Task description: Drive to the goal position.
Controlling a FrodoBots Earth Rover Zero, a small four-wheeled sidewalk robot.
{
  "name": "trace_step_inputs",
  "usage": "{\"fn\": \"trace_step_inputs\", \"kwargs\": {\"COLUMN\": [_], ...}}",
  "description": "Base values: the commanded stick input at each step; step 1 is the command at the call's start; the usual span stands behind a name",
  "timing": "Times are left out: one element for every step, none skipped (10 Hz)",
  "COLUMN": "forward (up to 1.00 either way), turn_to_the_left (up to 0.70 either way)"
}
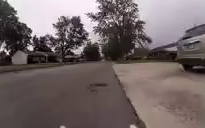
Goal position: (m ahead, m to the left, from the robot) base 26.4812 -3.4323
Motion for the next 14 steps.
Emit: {"fn": "trace_step_inputs", "kwargs": {"forward": [1.0,1.0,1.0,1.0,1.0,1.0,1.0,1.0,1.0,1.0,1.0,1.0,1.0,1.0], "turn_to_the_left": [0.0,0.0,0.0,0.0,0.0,0.0,-0.01,-0.12,-0.19,-0.15,-0.09,-0.01,0.0,0.0]}}
